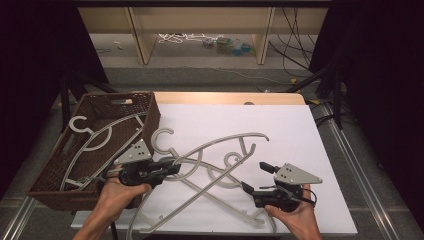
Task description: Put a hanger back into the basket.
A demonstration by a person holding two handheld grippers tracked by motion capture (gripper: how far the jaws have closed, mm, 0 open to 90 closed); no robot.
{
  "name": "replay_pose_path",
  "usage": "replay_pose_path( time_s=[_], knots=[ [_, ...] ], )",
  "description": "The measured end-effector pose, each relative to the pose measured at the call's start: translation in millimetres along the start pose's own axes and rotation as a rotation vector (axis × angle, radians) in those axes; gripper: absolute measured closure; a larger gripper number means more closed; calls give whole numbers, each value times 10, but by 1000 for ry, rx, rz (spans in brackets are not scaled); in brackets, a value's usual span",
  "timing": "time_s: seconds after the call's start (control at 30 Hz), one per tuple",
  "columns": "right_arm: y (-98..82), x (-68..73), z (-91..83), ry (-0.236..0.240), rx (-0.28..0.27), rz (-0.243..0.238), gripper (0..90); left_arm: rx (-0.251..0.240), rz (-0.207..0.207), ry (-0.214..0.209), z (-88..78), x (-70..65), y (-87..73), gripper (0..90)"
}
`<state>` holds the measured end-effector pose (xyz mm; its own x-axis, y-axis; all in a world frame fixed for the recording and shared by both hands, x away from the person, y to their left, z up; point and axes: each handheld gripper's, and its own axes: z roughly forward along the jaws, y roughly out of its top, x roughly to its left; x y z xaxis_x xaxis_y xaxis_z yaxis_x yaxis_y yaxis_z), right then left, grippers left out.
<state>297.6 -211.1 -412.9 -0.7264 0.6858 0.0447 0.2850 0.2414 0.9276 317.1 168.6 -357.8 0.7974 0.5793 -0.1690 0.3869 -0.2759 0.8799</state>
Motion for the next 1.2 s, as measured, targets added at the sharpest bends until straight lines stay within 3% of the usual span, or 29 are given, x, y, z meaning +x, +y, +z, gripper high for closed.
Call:
replay_pose_path(
  time_s=[0.07,0.23,0.4,0.43,0.77,0.87,1.2],
  knots=[
    [0,1,-4,0,15,-4,173,-14,-21,-7,-45,-3,42,818],
    [-10,-7,3,-16,3,-17,173,-25,2,6,-202,-1,209,818],
    [-11,-9,-3,-11,8,-16,173,-29,14,31,-329,86,350,818],
    [-11,-8,-2,-12,8,-18,173,-35,12,64,-411,168,423,818],
    [-19,-18,-2,-5,13,-14,174,-60,-19,210,-783,550,607,818],
    [-18,-17,3,-5,10,-15,174,-56,-23,237,-830,619,618,818],
    [-27,-12,10,-1,19,-5,176,-79,-51,363,-1051,1038,571,818]
  ],
)
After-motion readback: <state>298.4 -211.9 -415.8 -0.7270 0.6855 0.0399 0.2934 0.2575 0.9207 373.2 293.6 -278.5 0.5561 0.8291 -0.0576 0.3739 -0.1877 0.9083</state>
